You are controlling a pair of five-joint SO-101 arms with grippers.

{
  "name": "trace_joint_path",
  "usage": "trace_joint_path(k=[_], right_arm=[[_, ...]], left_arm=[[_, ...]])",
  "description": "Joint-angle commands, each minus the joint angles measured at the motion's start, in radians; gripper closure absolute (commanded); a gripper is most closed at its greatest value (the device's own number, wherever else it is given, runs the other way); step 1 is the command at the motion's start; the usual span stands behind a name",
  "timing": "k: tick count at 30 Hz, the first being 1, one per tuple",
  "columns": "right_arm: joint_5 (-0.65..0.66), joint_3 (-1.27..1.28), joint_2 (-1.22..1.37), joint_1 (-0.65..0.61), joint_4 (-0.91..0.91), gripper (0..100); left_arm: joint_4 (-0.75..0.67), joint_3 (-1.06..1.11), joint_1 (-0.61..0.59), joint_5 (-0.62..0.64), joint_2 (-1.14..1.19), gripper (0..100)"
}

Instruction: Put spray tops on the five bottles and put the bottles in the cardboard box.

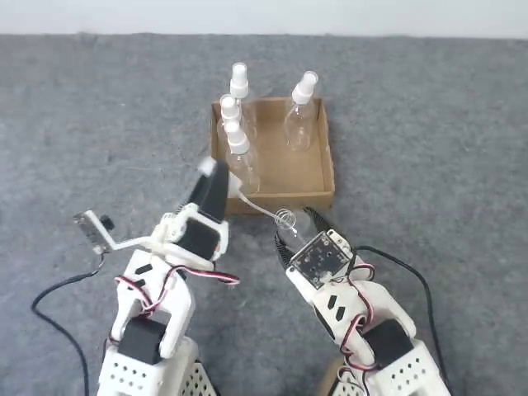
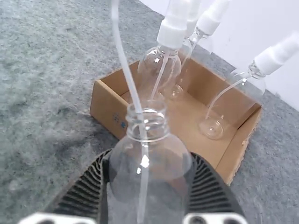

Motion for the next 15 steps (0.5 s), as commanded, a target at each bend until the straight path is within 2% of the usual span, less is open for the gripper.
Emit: trace_joint_path(k=[1, 10, 15], right_arm=[[-0.071, 0.021, -0.016, -0.010, 0.005, 92.9], [-0.081, 0.021, -0.016, -0.015, -0.002, 92.9], [-0.075, 0.021, -0.016, -0.068, 0.001, 92.9]], left_arm=[[0.005, -0.015, 0.069, -0.015, -0.021, 99], [0.035, 0.002, 0.195, -0.084, -0.021, 99], [0.035, 0.010, 0.221, -0.135, -0.021, 99]])
